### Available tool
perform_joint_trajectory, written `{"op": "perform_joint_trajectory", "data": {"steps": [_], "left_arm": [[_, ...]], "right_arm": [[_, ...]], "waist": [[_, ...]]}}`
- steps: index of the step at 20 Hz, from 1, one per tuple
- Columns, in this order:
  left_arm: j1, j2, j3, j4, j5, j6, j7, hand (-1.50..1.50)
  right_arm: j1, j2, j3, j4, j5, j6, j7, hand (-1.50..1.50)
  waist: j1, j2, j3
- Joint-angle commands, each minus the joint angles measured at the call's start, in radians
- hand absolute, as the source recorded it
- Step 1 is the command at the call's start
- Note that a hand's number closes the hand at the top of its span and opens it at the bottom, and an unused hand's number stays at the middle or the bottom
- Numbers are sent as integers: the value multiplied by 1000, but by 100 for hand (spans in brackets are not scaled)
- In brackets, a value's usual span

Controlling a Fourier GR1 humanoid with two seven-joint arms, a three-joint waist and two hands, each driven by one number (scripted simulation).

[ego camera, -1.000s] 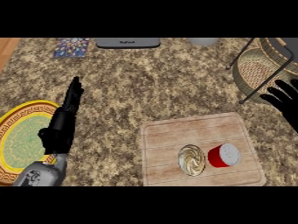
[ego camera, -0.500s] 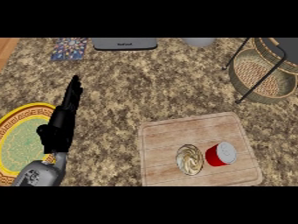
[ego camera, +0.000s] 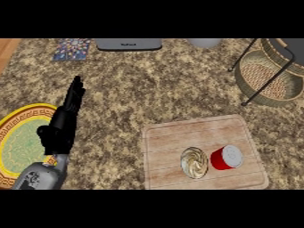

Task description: Pick the can from the cutting board and place it in the tiered basket

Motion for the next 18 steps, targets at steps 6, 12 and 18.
{"op": "perform_joint_trajectory", "data": {"steps": [6,12,18], "left_arm": [[-22,-52,3,38,-51,-4,-2,0],[24,-43,24,-51,-70,-27,45,0],[-7,-79,24,-32,-93,-28,65,0]], "right_arm": [[199,160,53,-353,255,17,12,-150],[141,134,129,-356,269,24,102,-150],[235,154,174,-412,453,71,62,-150]], "waist": [[4,4,-1],[17,4,-2],[15,5,-1]]}}
